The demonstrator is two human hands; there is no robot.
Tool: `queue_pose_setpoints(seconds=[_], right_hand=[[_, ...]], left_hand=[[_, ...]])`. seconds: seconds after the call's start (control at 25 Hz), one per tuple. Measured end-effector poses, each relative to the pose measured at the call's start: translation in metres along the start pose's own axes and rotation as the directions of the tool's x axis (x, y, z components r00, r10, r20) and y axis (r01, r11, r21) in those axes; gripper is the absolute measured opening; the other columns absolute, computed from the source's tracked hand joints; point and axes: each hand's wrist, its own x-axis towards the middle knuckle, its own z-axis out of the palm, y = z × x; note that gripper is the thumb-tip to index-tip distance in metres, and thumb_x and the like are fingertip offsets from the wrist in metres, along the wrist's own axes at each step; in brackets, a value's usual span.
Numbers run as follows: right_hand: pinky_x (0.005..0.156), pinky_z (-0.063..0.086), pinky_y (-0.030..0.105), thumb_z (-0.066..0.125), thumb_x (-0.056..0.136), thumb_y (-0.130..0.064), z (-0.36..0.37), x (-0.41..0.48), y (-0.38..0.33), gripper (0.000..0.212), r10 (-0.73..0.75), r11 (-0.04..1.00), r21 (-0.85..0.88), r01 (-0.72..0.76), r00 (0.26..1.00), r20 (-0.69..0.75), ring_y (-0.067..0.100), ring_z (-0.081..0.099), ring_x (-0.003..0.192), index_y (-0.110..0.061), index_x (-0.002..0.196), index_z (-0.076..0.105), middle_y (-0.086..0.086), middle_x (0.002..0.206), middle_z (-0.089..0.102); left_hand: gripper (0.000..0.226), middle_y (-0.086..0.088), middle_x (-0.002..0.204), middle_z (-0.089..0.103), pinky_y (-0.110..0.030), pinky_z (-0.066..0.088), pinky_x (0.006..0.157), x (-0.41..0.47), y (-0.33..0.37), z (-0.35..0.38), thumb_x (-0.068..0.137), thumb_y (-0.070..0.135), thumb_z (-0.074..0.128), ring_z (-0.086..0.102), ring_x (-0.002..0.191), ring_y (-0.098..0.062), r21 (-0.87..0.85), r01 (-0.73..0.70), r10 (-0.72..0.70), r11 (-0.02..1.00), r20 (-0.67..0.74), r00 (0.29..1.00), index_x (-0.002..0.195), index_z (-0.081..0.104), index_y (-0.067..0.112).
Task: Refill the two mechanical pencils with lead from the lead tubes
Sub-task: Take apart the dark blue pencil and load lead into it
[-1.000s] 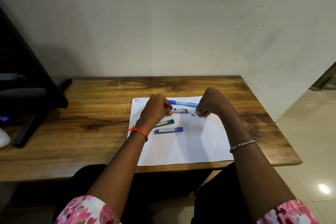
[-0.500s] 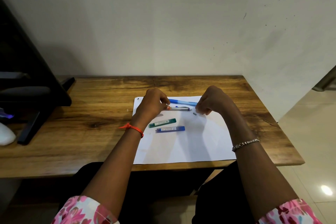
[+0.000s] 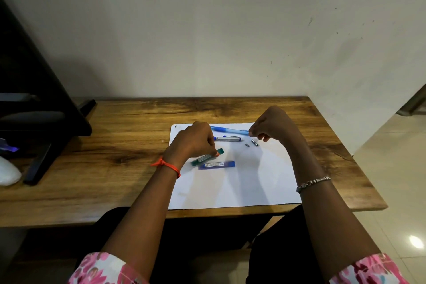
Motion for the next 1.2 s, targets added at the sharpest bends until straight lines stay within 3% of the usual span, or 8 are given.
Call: queue_pose_setpoints(seconds=[0.2, 0.4, 0.52, 0.6, 0.68, 0.84, 1.04, 1.2], right_hand=[[0.047, 0.051, 0.018, 0.070, 0.075, 0.002, 0.007, -0.004, -0.008, 0.016, -0.094, 0.979, 0.194, 0.069, 0.988, 0.122, 0.019, 0.060, 0.052, 0.010, 0.089, 0.070, 0.019, 0.071, 0.067], [0.054, 0.056, 0.022, 0.068, 0.079, -0.002, 0.015, -0.003, -0.015, 0.017, -0.179, 0.929, 0.357, 0.101, 0.965, 0.193, 0.014, 0.062, 0.048, 0.012, 0.089, 0.069, 0.007, 0.057, 0.069], [0.059, 0.056, 0.027, 0.067, 0.080, -0.001, 0.012, -0.004, -0.017, 0.014, -0.214, 0.899, 0.419, 0.126, 0.962, 0.169, 0.019, 0.061, 0.053, 0.012, 0.085, 0.069, 0.018, 0.066, 0.066], [0.057, 0.055, 0.025, 0.068, 0.080, -0.003, 0.011, -0.005, -0.018, 0.013, -0.220, 0.881, 0.454, 0.134, 0.965, 0.142, 0.021, 0.061, 0.055, 0.010, 0.084, 0.070, 0.018, 0.069, 0.066], [0.055, 0.053, 0.022, 0.068, 0.079, -0.004, 0.010, -0.004, -0.019, 0.010, -0.205, 0.866, 0.484, 0.127, 0.972, 0.112, 0.019, 0.061, 0.054, 0.006, 0.082, 0.070, 0.014, 0.064, 0.066], [0.053, 0.054, 0.021, 0.067, 0.080, -0.003, 0.010, -0.001, -0.019, 0.017, -0.163, 0.847, 0.523, 0.094, 0.983, 0.086, 0.016, 0.063, 0.052, 0.011, 0.090, 0.068, 0.006, 0.057, 0.068], [0.059, 0.057, 0.023, 0.064, 0.083, -0.003, 0.002, -0.002, -0.013, 0.014, -0.121, 0.809, 0.583, 0.079, 0.992, 0.034, 0.020, 0.065, 0.056, 0.010, 0.085, 0.067, 0.015, 0.068, 0.067], [0.057, 0.058, 0.023, 0.050, 0.086, 0.005, 0.004, -0.006, -0.020, 0.012, 0.010, 0.732, 0.663, -0.156, 0.976, 0.218, 0.021, 0.067, 0.055, 0.008, 0.080, 0.060, 0.021, 0.073, 0.064]], left_hand=[[0.017, -0.008, 0.085, 0.071, -0.039, 0.055, 0.073, -0.001, 0.010, -0.006, 0.071, 0.023, 0.074, 0.065, 0.081, -0.022, -0.152, 0.028, -0.057, 0.988, -0.192, 0.980, 0.078, 0.074, 0.007], [0.012, -0.006, 0.079, 0.071, -0.029, 0.053, 0.066, -0.004, 0.017, -0.010, 0.073, 0.019, 0.074, 0.063, 0.070, -0.014, -0.291, -0.079, -0.008, 0.953, -0.289, 0.957, 0.079, 0.073, 0.009], [0.017, -0.006, 0.078, 0.067, -0.026, 0.052, 0.064, -0.006, 0.017, -0.011, 0.076, 0.015, 0.072, 0.064, 0.064, -0.013, -0.499, -0.085, -0.029, 0.862, -0.215, 0.976, 0.090, 0.070, 0.005], [0.022, -0.008, 0.078, 0.066, -0.030, 0.057, 0.061, -0.007, 0.016, -0.013, 0.079, 0.010, 0.069, 0.067, 0.056, -0.013, -0.680, -0.062, -0.026, 0.731, -0.118, 0.993, 0.098, 0.067, -0.002], [0.022, -0.007, 0.075, 0.065, -0.025, 0.058, 0.053, -0.008, 0.017, -0.015, 0.081, 0.007, 0.066, 0.066, 0.050, -0.010, -0.757, -0.028, -0.043, 0.653, -0.074, 0.996, 0.100, 0.065, -0.004], [0.021, -0.006, 0.075, 0.063, -0.020, 0.055, 0.045, -0.009, 0.024, -0.018, 0.082, 0.006, 0.065, 0.064, 0.046, -0.005, -0.800, 0.005, -0.074, 0.600, -0.049, 0.996, 0.101, 0.065, -0.002], [0.021, 0.001, 0.074, 0.063, -0.015, 0.049, 0.044, -0.009, 0.020, -0.017, 0.082, 0.010, 0.066, 0.059, 0.043, 0.002, -0.764, 0.008, -0.088, 0.645, -0.065, 0.994, 0.101, 0.067, 0.001], [0.019, 0.002, 0.074, 0.065, -0.012, 0.047, 0.043, -0.009, 0.018, -0.019, 0.080, 0.013, 0.069, 0.059, 0.044, 0.003, -0.760, -0.013, -0.096, 0.650, -0.099, 0.990, 0.097, 0.068, 0.006]])
